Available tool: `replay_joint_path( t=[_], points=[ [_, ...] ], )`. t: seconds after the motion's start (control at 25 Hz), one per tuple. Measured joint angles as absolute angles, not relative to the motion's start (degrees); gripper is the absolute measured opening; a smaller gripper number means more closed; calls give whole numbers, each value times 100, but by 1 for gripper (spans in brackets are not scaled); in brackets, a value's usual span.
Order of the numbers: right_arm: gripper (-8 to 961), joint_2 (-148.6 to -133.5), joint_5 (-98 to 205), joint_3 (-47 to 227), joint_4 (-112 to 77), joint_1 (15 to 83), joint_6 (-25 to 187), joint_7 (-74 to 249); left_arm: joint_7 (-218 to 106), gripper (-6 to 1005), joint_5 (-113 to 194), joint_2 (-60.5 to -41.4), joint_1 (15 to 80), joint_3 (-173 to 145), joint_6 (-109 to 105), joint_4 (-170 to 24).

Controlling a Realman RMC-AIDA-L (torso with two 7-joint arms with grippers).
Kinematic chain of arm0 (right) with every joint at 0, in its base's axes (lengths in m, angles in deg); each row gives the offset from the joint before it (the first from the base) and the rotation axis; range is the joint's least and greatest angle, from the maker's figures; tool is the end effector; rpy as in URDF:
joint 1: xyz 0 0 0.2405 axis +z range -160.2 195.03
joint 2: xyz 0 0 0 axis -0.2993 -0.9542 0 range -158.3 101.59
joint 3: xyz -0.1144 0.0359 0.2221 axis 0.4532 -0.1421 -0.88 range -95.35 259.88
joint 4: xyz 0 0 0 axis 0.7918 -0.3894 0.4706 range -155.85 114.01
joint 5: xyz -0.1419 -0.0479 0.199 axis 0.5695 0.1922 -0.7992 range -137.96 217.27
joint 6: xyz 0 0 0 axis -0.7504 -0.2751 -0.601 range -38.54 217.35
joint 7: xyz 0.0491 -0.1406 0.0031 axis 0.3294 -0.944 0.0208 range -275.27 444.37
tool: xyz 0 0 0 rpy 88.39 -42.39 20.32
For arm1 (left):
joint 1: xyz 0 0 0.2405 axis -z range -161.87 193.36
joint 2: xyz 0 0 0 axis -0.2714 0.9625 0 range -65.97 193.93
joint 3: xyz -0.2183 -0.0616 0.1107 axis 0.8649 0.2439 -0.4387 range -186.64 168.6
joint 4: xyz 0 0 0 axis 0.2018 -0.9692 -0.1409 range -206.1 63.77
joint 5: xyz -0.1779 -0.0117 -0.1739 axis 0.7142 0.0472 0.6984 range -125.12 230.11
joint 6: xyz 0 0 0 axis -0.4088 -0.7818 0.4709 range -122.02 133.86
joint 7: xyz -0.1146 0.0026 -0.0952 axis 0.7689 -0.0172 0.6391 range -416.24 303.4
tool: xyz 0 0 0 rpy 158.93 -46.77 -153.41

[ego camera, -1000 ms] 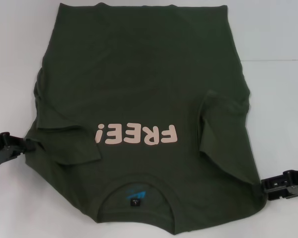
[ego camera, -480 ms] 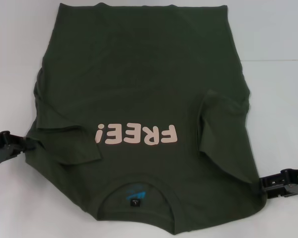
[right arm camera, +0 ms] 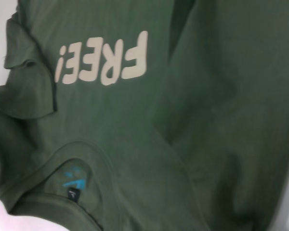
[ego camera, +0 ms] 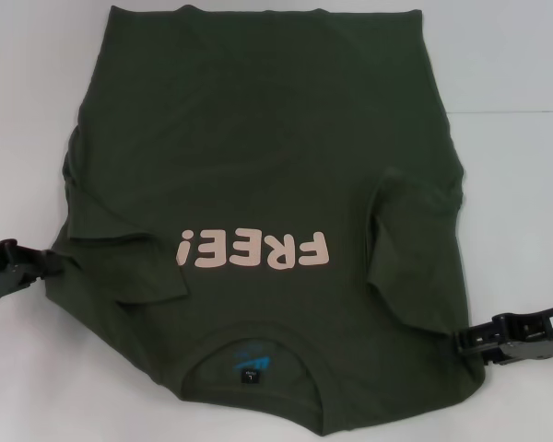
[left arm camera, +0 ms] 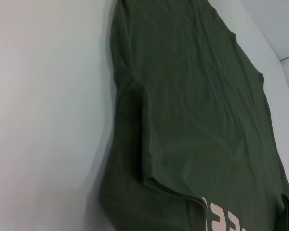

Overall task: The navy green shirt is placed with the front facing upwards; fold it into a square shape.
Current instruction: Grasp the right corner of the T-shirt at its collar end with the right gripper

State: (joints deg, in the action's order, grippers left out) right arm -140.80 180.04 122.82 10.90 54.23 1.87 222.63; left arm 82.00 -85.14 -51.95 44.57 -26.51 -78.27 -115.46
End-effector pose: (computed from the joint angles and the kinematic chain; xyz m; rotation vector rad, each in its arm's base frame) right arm 0.3241 0.3630 0.0074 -2.3218 1.9902 0.0875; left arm -0.3740 0.3509 0.0780 -1.8256 -1.9719 -0.6285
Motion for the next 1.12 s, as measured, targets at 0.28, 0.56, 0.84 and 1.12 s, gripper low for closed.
replay_joint_path(
  t=[0.28, 0.56, 0.84, 1.12],
  points=[
    [553, -14125, 17979, 12251, 1088, 5579, 167, 22257, 8201, 26, -8508, -5195, 4482, -2651, -7822, -11546],
    [547, -14187, 18020, 12287, 1089, 5663, 207, 22272, 8201, 27, -8499, -5197, 4484, -2651, -7819, -11546],
    [542, -14242, 18020, 12370, 1090, 5689, 215, 22299, 8199, 27, -8489, -5203, 4484, -2651, -7819, -11546],
    [537, -14251, 18019, 12430, 1162, 5687, 212, 22320, 8201, 27, -8465, -5203, 4492, -2651, -7821, -11546]
  ],
)
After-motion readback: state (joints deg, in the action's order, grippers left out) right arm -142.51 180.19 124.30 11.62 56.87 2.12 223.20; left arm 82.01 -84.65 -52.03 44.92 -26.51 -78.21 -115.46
